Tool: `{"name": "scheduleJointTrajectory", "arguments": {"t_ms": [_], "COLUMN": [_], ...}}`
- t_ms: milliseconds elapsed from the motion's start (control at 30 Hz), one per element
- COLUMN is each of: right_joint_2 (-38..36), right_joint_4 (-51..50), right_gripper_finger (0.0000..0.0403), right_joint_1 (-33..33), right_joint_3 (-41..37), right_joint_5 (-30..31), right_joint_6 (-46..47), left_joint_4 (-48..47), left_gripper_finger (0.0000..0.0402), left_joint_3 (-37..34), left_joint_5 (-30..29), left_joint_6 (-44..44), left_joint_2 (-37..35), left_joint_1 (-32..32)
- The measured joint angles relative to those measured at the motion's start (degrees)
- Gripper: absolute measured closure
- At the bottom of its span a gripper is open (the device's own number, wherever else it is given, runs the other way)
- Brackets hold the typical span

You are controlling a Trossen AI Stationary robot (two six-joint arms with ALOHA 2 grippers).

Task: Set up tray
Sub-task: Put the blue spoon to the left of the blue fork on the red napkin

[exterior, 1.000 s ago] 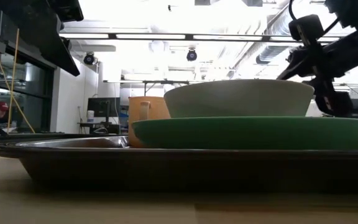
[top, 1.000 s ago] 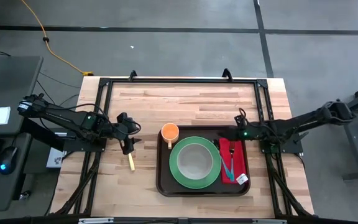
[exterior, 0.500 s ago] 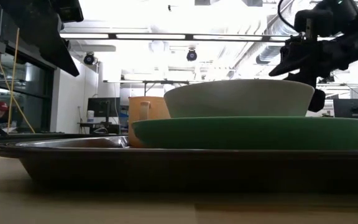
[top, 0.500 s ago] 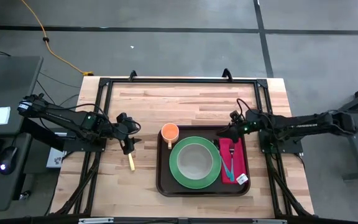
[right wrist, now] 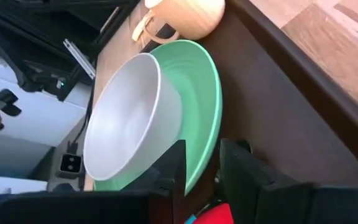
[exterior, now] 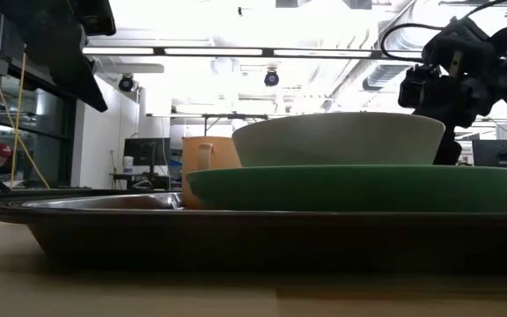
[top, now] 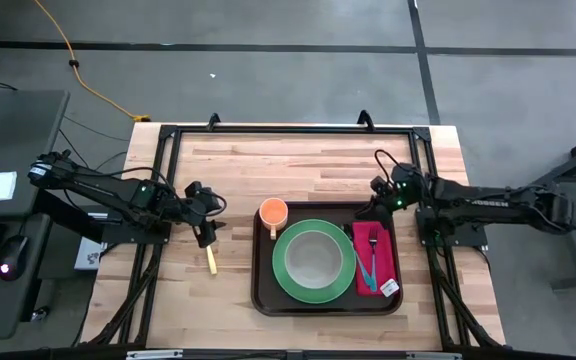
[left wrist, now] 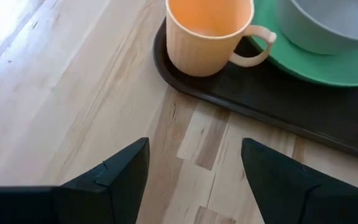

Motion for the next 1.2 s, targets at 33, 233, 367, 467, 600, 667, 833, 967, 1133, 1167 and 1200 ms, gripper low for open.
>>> {"name": "scheduleJointTrajectory", "arguments": {"t_ms": [33,233,367,467,600,667,833,967,1133,1167,1200], "right_joint_2": [0.24,5.11,10.82,15.17,20.01,22.21,27.54,31.63,34.68,34.97,35.23], "right_joint_4": [0.02,-0.04,-3.07,-5.68,-10.31,-14.01,-21.93,-23.75,-24.04,-24.10,-24.25], "right_gripper_finger": [0.0324,0.0309,0.0298,0.0293,0.0294,0.0294,0.0295,0.0295,0.0295,0.0295,0.0295], "right_joint_1": [-0.17,-0.40,-0.37,-0.33,-0.33,-0.33,-0.33,-0.33,-0.33,-0.30,-0.29], "right_joint_3": [0.04,2.57,5.51,8.19,12.58,14.75,19.44,21.56,22.73,22.81,22.91], "right_joint_5": [-0.20,-2.24,-4.31,-4.63,-5.35,-4.45,-0.15,1.27,0.97,0.65,0.46], "right_joint_6": [-0.78,-7.23,-13.41,-18.44,-25.78,-29.34,-37.27,-39.96,-40.49,-40.72,-41.03], "left_joint_4": [0.00,0.09,0.09,0.09,0.09,0.07,0.02,-0.01,-0.02,-0.04,-0.06], "left_gripper_finger": [0.0119,0.0119,0.0119,0.0119,0.0119,0.0119,0.0119,0.0119,0.0119,0.0119,0.0119], "left_joint_3": [0.00,0.00,0.00,0.00,0.00,0.00,0.00,0.00,0.00,0.00,0.00], "left_joint_5": [0.01,0.04,0.82,1.81,2.05,2.11,2.19,2.19,2.21,2.21,2.21], "left_joint_6": [-0.55,-2.38,-2.77,-2.88,-2.89,-2.88,-2.87,-2.66,-2.50,-2.50,-2.50], "left_joint_2": [0.01,0.02,0.02,0.02,0.02,0.03,0.04,0.04,0.04,0.04,0.04], "left_joint_1": [0.01,0.00,0.02,0.00,0.00,0.01,0.02,0.00,0.00,0.01,0.00]}}
